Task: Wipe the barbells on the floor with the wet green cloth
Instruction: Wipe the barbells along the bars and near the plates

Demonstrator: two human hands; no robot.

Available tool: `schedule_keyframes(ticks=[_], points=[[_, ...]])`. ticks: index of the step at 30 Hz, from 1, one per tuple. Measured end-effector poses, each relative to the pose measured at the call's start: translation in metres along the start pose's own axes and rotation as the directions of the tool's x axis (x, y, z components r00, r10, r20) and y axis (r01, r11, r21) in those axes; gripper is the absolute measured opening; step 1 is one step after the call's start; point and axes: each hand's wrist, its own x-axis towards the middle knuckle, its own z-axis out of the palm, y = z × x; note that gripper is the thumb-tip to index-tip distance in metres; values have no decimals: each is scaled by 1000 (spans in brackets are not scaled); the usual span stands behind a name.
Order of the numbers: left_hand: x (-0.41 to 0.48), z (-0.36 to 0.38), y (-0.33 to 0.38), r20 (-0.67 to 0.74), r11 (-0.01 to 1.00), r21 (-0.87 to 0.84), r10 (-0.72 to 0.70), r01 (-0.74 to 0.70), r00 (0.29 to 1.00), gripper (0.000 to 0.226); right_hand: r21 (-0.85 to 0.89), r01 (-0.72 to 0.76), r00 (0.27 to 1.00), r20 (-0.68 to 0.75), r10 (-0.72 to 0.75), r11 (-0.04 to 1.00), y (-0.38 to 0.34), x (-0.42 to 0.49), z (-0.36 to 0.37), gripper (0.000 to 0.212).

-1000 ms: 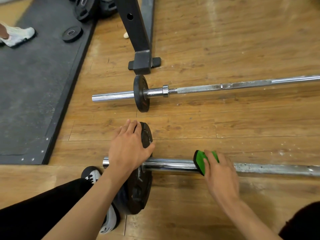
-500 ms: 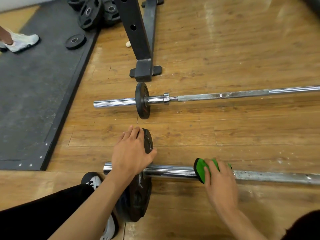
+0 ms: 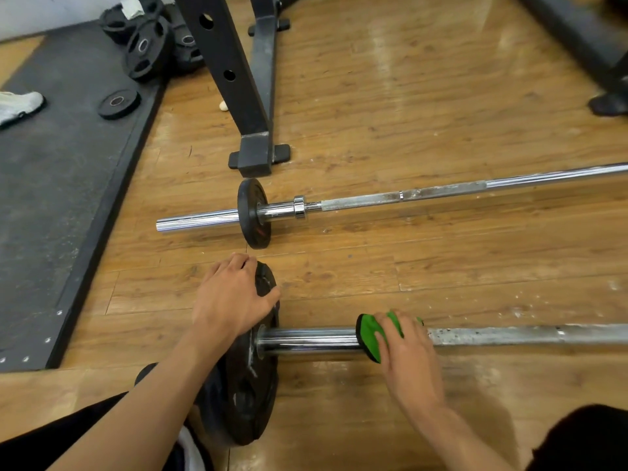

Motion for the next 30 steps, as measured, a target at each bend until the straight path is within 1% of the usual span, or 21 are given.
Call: schedule_keyframes(ticks=[4,6,8,10,12,14,16,18,19,20,22,24,26,27,28,30], points=[[14,4,-3,-7,1000,3,4,-4,1000,72,-20,47,998,-45,-48,999,4,4,4,35],[12,6,1,-71,1000,-6,16,-16,997,59,-20,54,996,-70,-55,998,2,9,4,34],[-1,12,16,-180,997,9,81,-80,980,44,-7,44,996,-82,-45,999,2,12,5,33],[-21,26,41,-207,979,37,202,-199,957,40,-1,41,996,-80,-41,999,3,15,7,32],[-39,46,65,-154,958,48,287,-283,945,44,22,41,997,-65,-39,999,3,17,6,32],[-46,65,81,-109,958,14,288,-288,952,45,62,22,997,-73,-17,998,2,20,4,32],[-45,79,89,-71,964,-23,264,-266,962,49,133,-26,994,-103,39,991,6,20,1,37],[-41,89,95,-24,968,-60,244,-245,969,66,172,-71,983,-154,98,983,13,21,-1,43],[-40,93,98,14,965,-80,250,-248,968,77,161,-85,979,-171,112,983,17,22,-2,44],[-37,96,101,55,962,-97,260,-254,964,85,134,-90,976,-187,114,987,19,21,-1,44],[-26,104,107,75,957,-110,277,-269,958,94,61,-100,967,-230,112,993,23,21,4,40],[-12,111,114,79,955,-86,289,-282,954,97,43,-130,961,-240,136,991,26,22,11,45],[-2,116,120,49,961,-55,275,-272,960,98,32,-114,959,-256,118,993,31,20,16,55],[2,118,121,26,963,-50,266,-264,964,95,24,-96,958,-270,99,995,35,21,18,55],[7,121,122,8,965,-59,255,-254,967,90,17,-76,958,-276,78,997,40,24,17,52],[12,127,121,-18,963,-80,257,-257,966,81,-21,-37,963,-269,30,999,50,29,14,38]])
